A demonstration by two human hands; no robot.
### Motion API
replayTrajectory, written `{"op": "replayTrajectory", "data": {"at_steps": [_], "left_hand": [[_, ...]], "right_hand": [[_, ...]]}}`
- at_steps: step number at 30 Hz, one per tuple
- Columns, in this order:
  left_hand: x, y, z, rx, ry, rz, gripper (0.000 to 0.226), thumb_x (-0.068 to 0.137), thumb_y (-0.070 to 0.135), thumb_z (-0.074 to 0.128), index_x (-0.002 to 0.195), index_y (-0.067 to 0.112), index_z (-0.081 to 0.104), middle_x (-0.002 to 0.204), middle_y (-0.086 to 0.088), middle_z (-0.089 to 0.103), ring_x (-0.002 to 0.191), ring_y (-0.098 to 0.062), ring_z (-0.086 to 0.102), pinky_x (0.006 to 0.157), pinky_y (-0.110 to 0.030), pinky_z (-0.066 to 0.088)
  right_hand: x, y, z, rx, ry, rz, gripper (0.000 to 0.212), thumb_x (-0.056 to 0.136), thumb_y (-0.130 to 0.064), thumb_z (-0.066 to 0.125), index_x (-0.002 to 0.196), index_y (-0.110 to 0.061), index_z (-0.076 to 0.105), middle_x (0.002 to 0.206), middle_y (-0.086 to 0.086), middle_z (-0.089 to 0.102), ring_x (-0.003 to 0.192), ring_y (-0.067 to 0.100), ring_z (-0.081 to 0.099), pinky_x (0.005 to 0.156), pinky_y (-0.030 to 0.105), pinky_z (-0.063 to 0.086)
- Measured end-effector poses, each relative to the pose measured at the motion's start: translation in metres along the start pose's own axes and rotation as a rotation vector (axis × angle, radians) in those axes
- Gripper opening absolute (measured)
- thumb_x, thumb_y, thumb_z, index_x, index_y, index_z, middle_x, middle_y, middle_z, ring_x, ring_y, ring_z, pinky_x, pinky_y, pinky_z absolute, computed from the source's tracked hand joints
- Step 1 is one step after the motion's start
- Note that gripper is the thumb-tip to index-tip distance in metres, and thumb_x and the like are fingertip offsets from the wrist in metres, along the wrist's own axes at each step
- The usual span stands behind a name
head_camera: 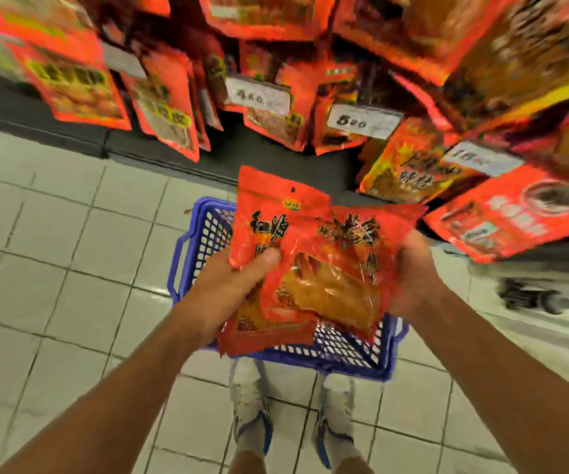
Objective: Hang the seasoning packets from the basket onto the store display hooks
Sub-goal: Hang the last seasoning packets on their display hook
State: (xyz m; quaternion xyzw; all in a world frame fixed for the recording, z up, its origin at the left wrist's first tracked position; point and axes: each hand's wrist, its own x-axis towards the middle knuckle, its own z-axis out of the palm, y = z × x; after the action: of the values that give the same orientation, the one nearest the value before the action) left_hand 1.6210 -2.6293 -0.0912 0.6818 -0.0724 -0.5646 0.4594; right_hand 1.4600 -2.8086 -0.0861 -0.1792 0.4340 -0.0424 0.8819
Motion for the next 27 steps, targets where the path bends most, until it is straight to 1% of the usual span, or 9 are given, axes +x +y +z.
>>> {"op": "replayTrajectory", "data": {"at_steps": [1,3,5,9,11,14,17,21,27], "left_hand": [[-0.019,0.021,0.009,-0.012,0.001,0.025,0.026,0.072,0.046,0.081,0.097,0.039,0.077,0.097,0.002,0.08,0.09,-0.018,0.077,0.071,-0.029,0.061],[-0.053,0.064,0.024,-0.057,-0.024,0.073,0.029,0.067,0.034,0.09,0.093,0.038,0.079,0.096,-0.002,0.08,0.089,-0.021,0.077,0.069,-0.03,0.062],[-0.087,0.105,0.038,-0.079,-0.03,0.111,0.029,0.066,0.028,0.085,0.094,0.03,0.079,0.098,-0.008,0.079,0.092,-0.027,0.076,0.074,-0.037,0.063],[-0.159,0.195,0.068,-0.058,-0.027,0.24,0.029,0.067,0.025,0.083,0.095,0.018,0.078,0.098,-0.012,0.079,0.094,-0.032,0.075,0.084,-0.045,0.062],[-0.196,0.24,0.08,0.016,-0.047,0.318,0.034,0.064,0.026,0.088,0.095,0.017,0.078,0.095,-0.009,0.079,0.091,-0.029,0.075,0.081,-0.042,0.062],[-0.25,0.3,0.092,0.058,-0.073,0.451,0.016,0.067,0.04,0.079,0.082,0.033,0.08,0.078,0.01,0.078,0.07,-0.003,0.07,0.061,-0.017,0.054],[-0.297,0.357,0.101,0.079,-0.067,0.575,0.012,0.071,0.05,0.07,0.077,0.044,0.077,0.076,0.014,0.077,0.069,0.001,0.068,0.069,-0.026,0.057],[-0.349,0.437,0.109,0.058,-0.134,0.719,0.017,0.075,0.041,0.079,0.088,0.031,0.079,0.095,-0.003,0.079,0.092,-0.022,0.073,0.084,-0.047,0.058],[-0.424,0.543,0.129,-0.068,-0.252,0.846,0.017,0.069,0.016,0.081,0.085,0.015,0.074,0.085,-0.006,0.076,0.076,-0.023,0.068,0.077,-0.04,0.055]], "right_hand": [[-0.022,-0.011,0.014,-0.018,0.034,-0.056,0.069,0.025,-0.037,0.096,0.085,-0.012,0.073,0.089,0.015,0.064,0.083,0.03,0.06,0.084,0.04,0.05],[-0.066,-0.04,0.042,-0.068,0.062,-0.155,0.027,0.065,-0.045,0.085,0.071,-0.019,0.079,0.08,0.005,0.073,0.074,0.021,0.07,0.076,0.034,0.055],[-0.113,-0.071,0.069,-0.023,0.022,-0.174,0.039,0.097,-0.042,0.052,0.082,-0.022,0.083,0.091,0.001,0.078,0.086,0.02,0.075,0.082,0.036,0.06],[-0.217,-0.131,0.129,-0.041,0.008,-0.425,0.062,0.083,-0.071,0.049,0.111,-0.023,0.078,0.114,0.008,0.076,0.105,0.028,0.073,0.084,0.044,0.06],[-0.275,-0.156,0.163,-0.184,0.064,-0.552,0.045,0.085,-0.054,0.058,0.112,-0.022,0.077,0.108,0.008,0.077,0.095,0.027,0.074,0.082,0.048,0.061],[-0.36,-0.189,0.201,-0.296,0.222,-0.723,0.039,0.077,-0.018,0.072,0.114,-0.008,0.072,0.104,0.014,0.075,0.088,0.03,0.07,0.086,0.056,0.058],[-0.442,-0.21,0.231,-0.319,0.284,-0.86,0.055,0.072,-0.012,0.072,0.124,0.004,0.064,0.116,0.023,0.07,0.1,0.038,0.066,0.088,0.056,0.056],[-0.542,-0.232,0.262,-0.398,0.348,-1.107,0.044,0.07,-0.009,0.071,0.113,0.0,0.071,0.1,0.013,0.076,0.087,0.028,0.072,0.079,0.043,0.06],[-0.661,-0.266,0.291,-0.379,0.521,-1.426,0.01,0.082,-0.027,0.076,0.086,-0.02,0.081,0.087,0.004,0.079,0.076,0.016,0.073,0.068,0.034,0.061]]}}
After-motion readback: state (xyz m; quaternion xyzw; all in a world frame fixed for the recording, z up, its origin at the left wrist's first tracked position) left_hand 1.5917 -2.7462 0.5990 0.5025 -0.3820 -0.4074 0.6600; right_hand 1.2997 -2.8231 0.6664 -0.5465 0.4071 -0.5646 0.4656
